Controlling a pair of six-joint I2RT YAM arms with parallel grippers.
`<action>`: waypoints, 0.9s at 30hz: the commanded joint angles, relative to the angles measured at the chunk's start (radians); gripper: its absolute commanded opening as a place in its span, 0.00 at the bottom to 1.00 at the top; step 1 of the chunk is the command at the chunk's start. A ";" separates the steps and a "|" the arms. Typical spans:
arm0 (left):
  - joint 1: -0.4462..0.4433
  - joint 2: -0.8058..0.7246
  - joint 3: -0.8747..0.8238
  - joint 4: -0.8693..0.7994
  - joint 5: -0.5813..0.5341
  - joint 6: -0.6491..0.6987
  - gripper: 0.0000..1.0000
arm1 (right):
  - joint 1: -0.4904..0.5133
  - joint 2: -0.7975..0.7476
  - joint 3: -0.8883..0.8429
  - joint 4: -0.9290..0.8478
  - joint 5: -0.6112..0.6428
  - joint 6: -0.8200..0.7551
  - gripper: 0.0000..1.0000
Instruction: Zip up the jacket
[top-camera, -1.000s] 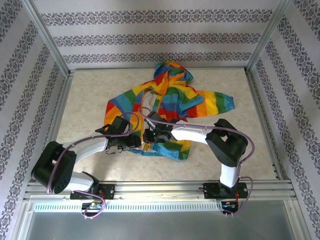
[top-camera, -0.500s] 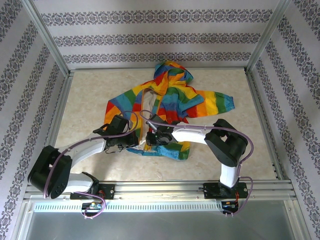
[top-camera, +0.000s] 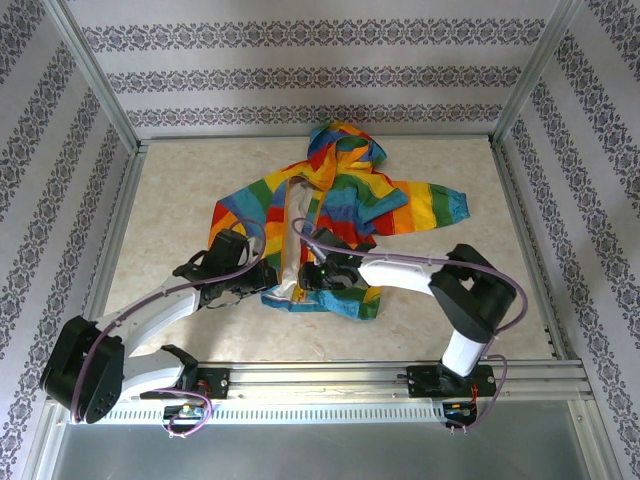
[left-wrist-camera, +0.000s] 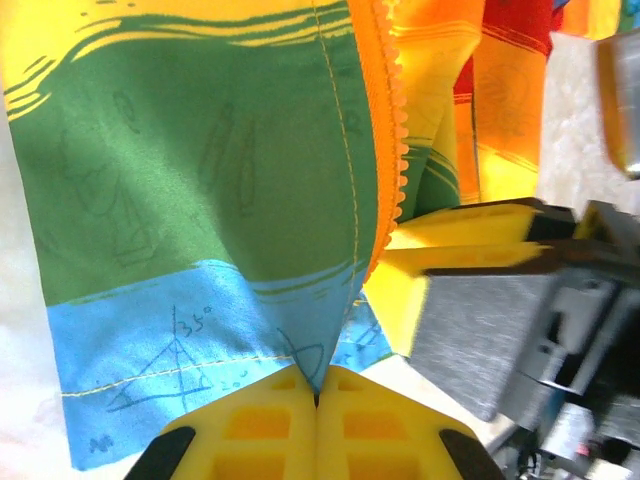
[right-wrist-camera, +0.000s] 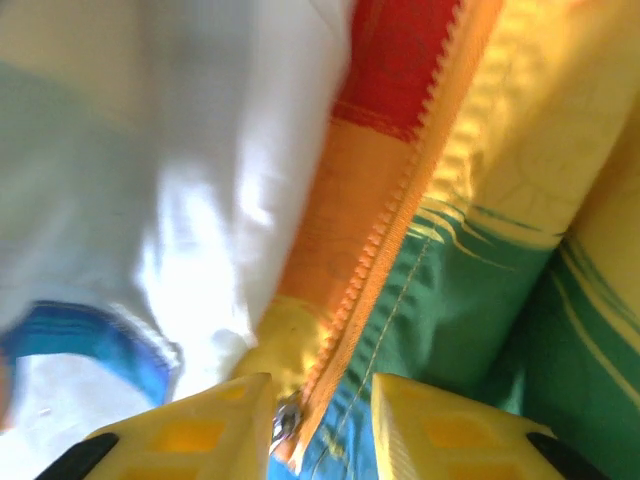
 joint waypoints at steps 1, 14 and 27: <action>0.022 -0.038 -0.040 0.112 0.075 -0.063 0.00 | -0.025 -0.098 -0.006 0.019 -0.020 0.002 0.33; 0.069 -0.093 -0.146 0.378 0.205 -0.186 0.00 | -0.050 -0.080 -0.027 0.279 -0.275 0.156 0.38; 0.082 -0.062 -0.160 0.448 0.259 -0.191 0.00 | -0.035 -0.003 -0.038 0.377 -0.346 0.226 0.36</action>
